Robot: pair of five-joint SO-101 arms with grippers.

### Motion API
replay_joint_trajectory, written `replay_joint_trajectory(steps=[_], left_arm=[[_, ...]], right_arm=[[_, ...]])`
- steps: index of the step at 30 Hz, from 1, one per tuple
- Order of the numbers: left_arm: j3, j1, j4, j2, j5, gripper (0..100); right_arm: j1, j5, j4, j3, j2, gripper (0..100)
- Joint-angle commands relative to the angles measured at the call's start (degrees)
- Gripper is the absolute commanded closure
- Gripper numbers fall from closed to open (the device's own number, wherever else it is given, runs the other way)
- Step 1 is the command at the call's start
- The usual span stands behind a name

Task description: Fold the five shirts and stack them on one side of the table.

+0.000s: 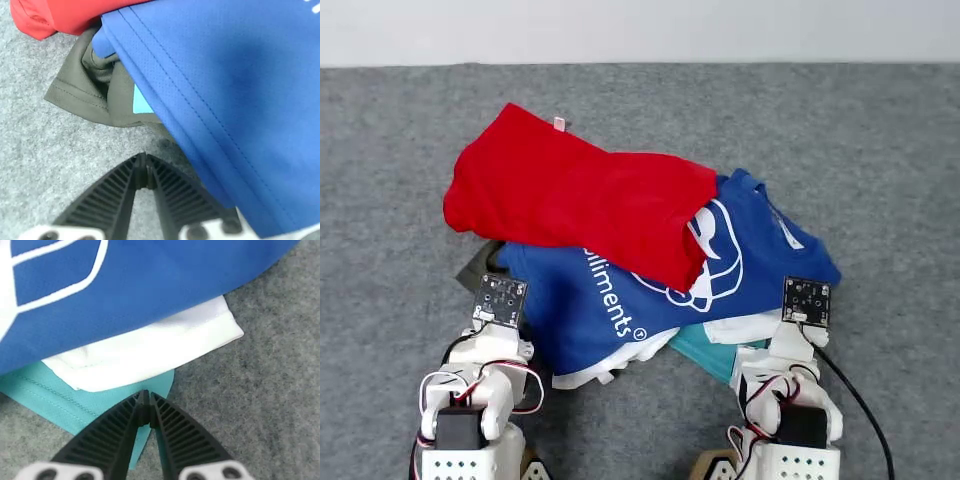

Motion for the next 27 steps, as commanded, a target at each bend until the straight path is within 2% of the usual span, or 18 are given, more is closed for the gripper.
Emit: replay_joint_trajectory(steps=[1, 24, 27], left_arm=[[-0.40, 0.09, 0.35, -0.26, -0.70, 99], [-1.01, 1.49, 0.53, -0.35, -1.14, 99], [-6.29, 0.09, -0.44, -0.35, -10.37, 99]], right_arm=[[-0.40, 0.53, 0.13, 0.79, -0.40, 99.0], [-0.40, 0.53, 0.13, 0.79, -0.40, 99.0], [-0.40, 0.53, 0.13, 0.79, -0.40, 99.0]])
